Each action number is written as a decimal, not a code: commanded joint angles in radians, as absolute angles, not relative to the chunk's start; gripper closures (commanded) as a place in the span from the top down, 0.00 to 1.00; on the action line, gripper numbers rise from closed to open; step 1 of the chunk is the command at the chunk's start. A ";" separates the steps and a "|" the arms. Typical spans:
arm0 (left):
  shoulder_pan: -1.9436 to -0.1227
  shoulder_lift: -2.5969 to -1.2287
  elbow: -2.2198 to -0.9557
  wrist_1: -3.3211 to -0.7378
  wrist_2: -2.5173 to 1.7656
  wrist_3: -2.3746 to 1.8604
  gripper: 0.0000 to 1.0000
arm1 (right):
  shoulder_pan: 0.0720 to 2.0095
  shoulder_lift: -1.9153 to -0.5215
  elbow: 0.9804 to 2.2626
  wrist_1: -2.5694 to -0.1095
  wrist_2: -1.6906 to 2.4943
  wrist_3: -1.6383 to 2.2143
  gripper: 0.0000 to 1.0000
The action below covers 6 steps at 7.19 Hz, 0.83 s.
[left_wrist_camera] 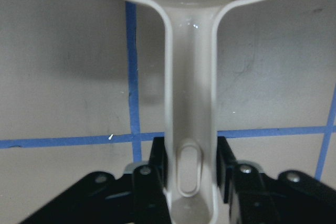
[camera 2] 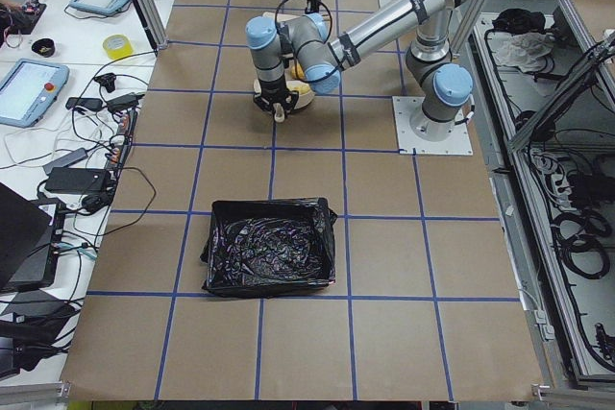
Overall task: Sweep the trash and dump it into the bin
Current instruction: 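Sweep the yellow potato into the dustpan with the brush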
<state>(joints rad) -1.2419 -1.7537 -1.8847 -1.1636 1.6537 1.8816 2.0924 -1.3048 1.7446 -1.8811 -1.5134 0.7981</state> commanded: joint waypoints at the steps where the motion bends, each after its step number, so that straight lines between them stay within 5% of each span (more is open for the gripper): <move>1: -1.243 -1.707 -1.959 -1.112 1.678 1.881 0.00 | 2.186 -1.296 1.761 -1.913 -1.513 0.902 0.00; 6: -1.246 -1.709 -1.993 -1.043 1.698 1.867 0.00 | 2.269 -1.169 1.759 -2.092 -1.514 0.931 0.00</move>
